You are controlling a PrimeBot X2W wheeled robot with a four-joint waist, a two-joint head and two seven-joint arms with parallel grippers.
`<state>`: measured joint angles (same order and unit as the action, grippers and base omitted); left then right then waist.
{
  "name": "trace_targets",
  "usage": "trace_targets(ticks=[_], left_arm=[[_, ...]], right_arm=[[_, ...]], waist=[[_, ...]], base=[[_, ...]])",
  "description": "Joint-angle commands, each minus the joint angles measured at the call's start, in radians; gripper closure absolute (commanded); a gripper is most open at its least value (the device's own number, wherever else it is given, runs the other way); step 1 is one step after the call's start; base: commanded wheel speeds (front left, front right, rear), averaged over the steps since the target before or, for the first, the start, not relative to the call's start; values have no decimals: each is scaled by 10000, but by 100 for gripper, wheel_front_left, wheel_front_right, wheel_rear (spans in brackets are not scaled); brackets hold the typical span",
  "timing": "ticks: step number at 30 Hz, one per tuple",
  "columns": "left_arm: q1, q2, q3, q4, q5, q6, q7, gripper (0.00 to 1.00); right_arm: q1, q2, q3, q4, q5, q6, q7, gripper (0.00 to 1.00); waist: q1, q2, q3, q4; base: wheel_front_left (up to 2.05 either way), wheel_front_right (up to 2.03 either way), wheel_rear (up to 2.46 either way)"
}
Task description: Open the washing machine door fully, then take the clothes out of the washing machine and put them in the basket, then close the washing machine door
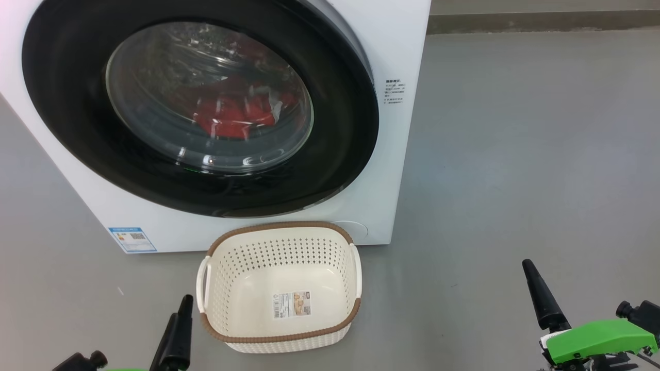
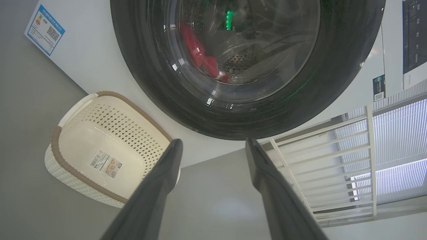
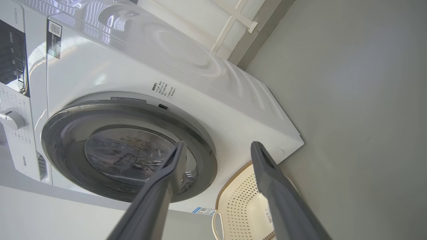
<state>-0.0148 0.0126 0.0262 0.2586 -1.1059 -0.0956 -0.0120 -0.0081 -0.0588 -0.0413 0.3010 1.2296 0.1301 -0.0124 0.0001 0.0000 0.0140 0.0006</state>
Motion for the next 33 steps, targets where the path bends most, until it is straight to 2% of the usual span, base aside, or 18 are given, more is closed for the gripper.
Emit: trace_targets(ticks=[1,33], left_arm=[[-68,144,63,-347,286,56,-107,0],[145,239,-424,-915,4400,347,-1081,0]], right_arm=[[-127,-191,147,-309,-217,2,-111,0],[109,-503,660,-655,-3790,4,-1082,0]], waist=[[-1,0,2,-2],[-1,0,-16,56]], base=[[0,0,0],[0,0,0]])
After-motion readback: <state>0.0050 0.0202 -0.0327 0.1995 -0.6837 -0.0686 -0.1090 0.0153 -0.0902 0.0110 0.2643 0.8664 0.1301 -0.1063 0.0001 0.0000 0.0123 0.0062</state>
